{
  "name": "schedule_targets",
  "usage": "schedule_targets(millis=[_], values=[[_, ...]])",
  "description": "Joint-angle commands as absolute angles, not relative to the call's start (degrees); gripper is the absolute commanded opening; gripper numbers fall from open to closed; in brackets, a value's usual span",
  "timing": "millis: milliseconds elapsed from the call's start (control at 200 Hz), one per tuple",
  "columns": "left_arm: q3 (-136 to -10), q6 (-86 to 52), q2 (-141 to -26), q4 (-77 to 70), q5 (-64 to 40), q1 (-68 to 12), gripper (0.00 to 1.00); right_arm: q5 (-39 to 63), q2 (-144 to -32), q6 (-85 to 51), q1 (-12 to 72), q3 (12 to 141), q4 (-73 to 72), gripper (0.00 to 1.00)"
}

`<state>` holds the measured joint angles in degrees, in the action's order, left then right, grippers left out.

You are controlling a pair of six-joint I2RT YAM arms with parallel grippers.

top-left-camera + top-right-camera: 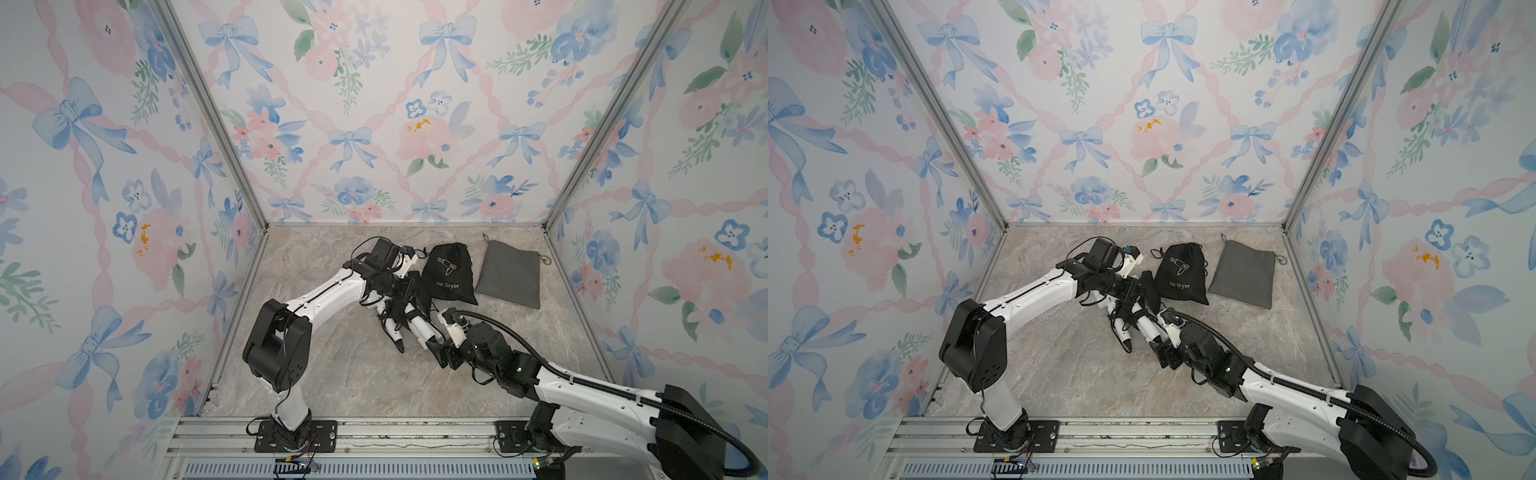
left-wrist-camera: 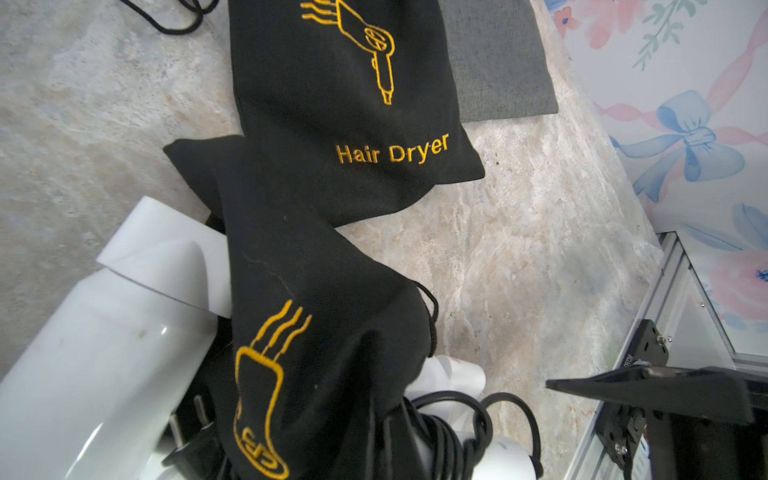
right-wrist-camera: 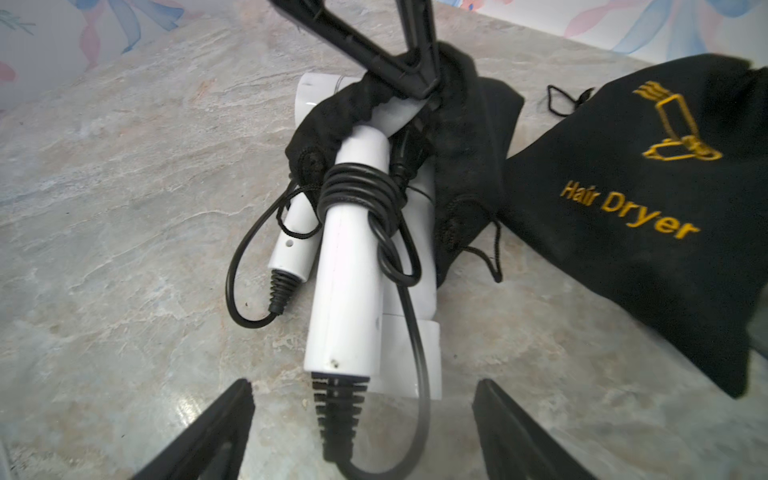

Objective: Pack away hair dryers
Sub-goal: Place the hair dryer in the drawstring bag.

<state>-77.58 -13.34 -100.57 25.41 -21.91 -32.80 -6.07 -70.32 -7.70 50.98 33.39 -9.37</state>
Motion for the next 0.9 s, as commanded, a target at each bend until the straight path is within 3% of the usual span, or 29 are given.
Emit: schedule_targets(millis=[0,235,485,705,895], values=[[-78.9,-13.9,-100.0,26.1,-21.4,-33.0,0.06,-1.6,-74.2,-7.3,50.3,34.8,-12.0,0.86],[-79.1,-13.9,-99.7,26.1,-21.4,-33.1,0.06,-1.8,-80.5,-5.9,48.7,37.9,-13.6,0.82],[-79.2,-13.8,-99.4,26.2,-21.6,-33.2,0.06,-2.9,-85.3,-5.8,47.9,41.5,-12.6,0.70],[-79.2,-13.9,-99.0,26.1,-21.7,-33.2,0.06,-3.6,-86.4,-6.3,48.1,42.5,-12.3,0.42],[-79.2,-14.0,-98.5,26.1,-21.5,-33.6,0.06,-7.4,-82.8,-6.3,49.3,42.8,-10.3,0.29]])
